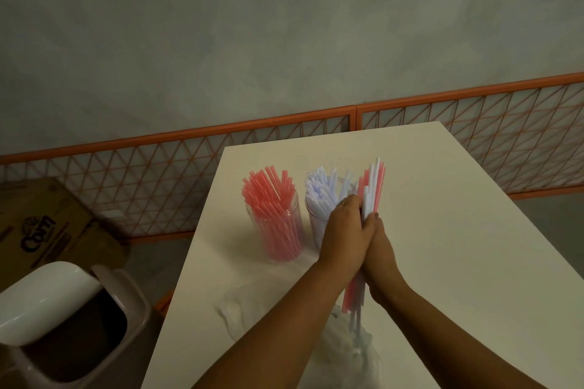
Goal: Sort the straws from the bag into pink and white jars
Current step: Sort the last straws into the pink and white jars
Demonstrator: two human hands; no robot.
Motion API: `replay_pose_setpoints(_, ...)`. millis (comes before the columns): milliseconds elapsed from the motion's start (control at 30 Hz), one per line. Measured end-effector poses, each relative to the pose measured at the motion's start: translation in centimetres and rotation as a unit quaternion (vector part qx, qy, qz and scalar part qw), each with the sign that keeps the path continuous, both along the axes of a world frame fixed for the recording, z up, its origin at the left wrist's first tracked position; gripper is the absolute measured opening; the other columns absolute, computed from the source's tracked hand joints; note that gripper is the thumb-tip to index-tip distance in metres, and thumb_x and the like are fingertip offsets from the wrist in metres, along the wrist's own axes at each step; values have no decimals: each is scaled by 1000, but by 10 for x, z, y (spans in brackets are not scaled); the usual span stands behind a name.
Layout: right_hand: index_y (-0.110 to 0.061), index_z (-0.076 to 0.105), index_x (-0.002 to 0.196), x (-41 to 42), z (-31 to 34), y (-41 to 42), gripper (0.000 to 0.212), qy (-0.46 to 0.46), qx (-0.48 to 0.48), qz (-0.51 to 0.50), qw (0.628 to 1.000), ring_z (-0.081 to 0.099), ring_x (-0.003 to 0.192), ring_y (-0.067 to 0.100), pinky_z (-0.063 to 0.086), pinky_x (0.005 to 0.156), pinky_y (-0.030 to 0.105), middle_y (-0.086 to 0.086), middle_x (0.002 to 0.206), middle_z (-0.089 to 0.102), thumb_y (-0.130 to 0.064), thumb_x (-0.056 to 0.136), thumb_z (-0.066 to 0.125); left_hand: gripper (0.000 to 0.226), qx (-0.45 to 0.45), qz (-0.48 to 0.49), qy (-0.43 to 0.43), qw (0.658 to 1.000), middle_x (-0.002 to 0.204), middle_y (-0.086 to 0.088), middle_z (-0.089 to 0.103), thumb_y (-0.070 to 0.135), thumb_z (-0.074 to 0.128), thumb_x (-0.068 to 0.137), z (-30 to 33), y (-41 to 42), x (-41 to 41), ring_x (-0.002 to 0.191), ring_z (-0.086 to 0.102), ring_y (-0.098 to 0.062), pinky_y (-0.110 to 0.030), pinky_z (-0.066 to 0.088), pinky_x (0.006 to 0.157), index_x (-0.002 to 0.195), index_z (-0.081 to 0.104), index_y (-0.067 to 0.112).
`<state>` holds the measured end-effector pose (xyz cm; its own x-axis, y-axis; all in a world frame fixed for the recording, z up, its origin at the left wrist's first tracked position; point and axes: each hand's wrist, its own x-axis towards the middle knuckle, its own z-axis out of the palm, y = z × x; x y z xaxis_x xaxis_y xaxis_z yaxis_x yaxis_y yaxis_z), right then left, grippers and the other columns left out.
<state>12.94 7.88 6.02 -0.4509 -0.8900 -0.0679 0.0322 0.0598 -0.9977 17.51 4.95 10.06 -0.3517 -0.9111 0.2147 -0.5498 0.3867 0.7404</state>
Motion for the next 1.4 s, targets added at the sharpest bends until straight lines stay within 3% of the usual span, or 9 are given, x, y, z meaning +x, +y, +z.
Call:
replay_pose_setpoints(133, -10, 48, 116, -5, 1, 0, 25, 64, 15, 0, 998, 60, 74, 10, 47, 55, 14, 5, 94, 62, -15, 92, 54, 27, 17, 11, 34, 999, 102, -15, 64, 26, 45, 96, 1, -8, 0, 91, 62, -18, -2, 39, 64, 106, 53, 2)
replay_pose_setpoints(233, -9, 47, 120, -6, 2, 4, 36, 63, 28, 17, 997, 57, 65, 14, 46, 48, 16, 9, 91, 61, -16, 88, 61, 20, 37, 22, 88, 995, 89, -16, 64, 25, 44, 97, 7, -19, -1, 80, 62, -18, -6, 41, 58, 93, 49, 6)
replay_pose_setpoints(433, -11, 50, 113, -8, 1, 5, 24, 76, 29, 21, 996, 52, 57, 13, 45, 46, 16, 4, 79, 58, -19, 91, 57, 19, 82, 16, 180, 980, 77, -4, 65, 26, 41, 98, 22, -35, -1, 74, 64, -20, -32, 55, 74, 91, 53, 14)
replay_pose_setpoints(633, -13, 53, 96, -17, -1, 4, 5, 63, 20, 30, 997, 47, 53, 14, 42, 47, 23, 1, 68, 53, -16, 92, 52, 16, 55, 38, 256, 964, 69, 6, 59, 23, 39, 98, 54, -58, 2, 53, 57, 10, -4, 47, 55, 96, 50, 11)
replay_pose_setpoints(733, -9, 54, 98, -20, -4, 1, 8, 26, 26, 27, 999, 44, 51, 14, 41, 47, 24, 3, 65, 49, -14, 93, 50, 26, 25, 53, 273, 960, 68, 6, 59, 22, 38, 99, 65, -67, 5, 53, 55, 11, -3, 44, 54, 99, 55, 2)
replay_pose_setpoints(867, -15, 55, 109, -28, -9, 0, 17, -18, 18, 16, 1000, 39, 48, 12, 38, 47, 25, 5, 65, 45, -16, 95, 47, 20, -9, 94, 316, 944, 68, 6, 60, 23, 39, 99, 78, -80, 12, 57, 56, 8, -6, 43, 58, 89, 54, 13)
replay_pose_setpoints(967, -3, 52, 101, -33, -12, -2, 15, -40, 19, -4, 999, 39, 50, 15, 37, 48, 29, 9, 68, 46, -17, 95, 47, 19, -45, 118, 346, 930, 67, 5, 59, 21, 39, 99, 85, -91, 20, 62, 56, -1, -18, 48, 67, 83, 49, 22)
replay_pose_setpoints(1100, -12, 48, 85, -36, -15, -6, 12, -68, 3, -20, 997, 37, 47, 13, 35, 46, 27, 5, 63, 43, -17, 96, 47, 14, -80, 135, 318, 935, 70, 7, 59, 21, 40, 99, 68, -95, 23, 63, 56, 5, -6, 45, 66, 91, 49, 13)
replay_pose_setpoints(1400, -10, 49, 89, -38, -19, -12, 12, -75, -5, -20, 997, 38, 48, 14, 37, 48, 29, 4, 64, 44, -20, 95, 48, 27, -38, 110, 210, 971, 83, 0, 62, 22, 40, 98, 22, -89, 8, 59, 58, 6, -4, 45, 55, 107, 49, -2)
